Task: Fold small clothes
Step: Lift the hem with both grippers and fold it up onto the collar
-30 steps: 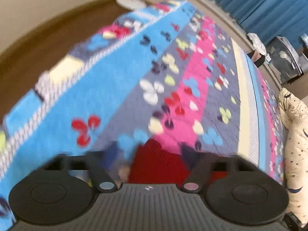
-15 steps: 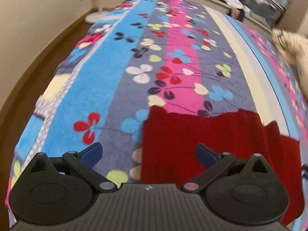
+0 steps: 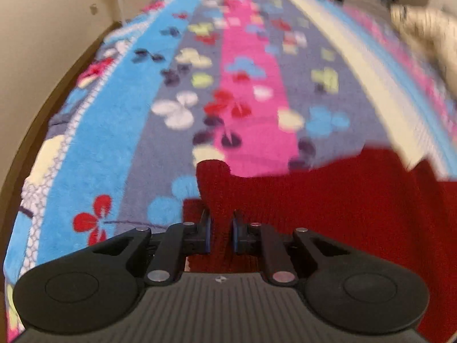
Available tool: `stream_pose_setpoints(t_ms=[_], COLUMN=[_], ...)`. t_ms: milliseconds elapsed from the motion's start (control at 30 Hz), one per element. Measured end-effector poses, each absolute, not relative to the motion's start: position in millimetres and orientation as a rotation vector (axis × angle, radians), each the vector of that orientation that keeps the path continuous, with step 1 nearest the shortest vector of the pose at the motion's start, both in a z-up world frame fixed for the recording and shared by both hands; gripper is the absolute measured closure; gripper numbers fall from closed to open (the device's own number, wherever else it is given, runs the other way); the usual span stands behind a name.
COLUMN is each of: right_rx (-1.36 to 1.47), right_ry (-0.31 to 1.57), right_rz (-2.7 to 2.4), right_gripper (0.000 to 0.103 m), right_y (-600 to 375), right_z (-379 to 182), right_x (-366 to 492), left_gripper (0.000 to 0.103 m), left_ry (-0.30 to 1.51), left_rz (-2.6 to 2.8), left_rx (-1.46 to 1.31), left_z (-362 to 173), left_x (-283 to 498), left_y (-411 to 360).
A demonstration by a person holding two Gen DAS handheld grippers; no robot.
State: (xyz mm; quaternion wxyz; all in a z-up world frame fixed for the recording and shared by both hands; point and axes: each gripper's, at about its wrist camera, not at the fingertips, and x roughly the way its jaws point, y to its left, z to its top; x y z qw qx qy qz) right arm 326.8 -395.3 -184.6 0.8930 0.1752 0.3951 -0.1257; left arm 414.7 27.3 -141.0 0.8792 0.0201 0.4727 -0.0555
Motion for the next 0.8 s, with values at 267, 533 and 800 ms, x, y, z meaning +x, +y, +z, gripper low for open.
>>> stream_pose_setpoints(t_ms=[267,533,800], right_rx=[0.501,0.536,0.347], right_ry=[0.854,0.817,0.829], right_rz=[-0.317,-0.395,-0.295], right_gripper=[0.085,0.036,0.020], right_y=[-428.7,-436.3,-355.2], right_z=[-206.8,-186.8,-125.1], right_x=[326.1,300.6,181.8], left_gripper=[0.088,0.016,0.000], left_ry=[1.041,0.977,1.029], left_rz=[-0.055,0.025,0.051], left_rx=[-0.102,-0.022,-0.024], left_z=[-167.6,-149.7,-115.3], left_x=[424.6,396.1,258.3], left_y=[75.8,81.2,64.1])
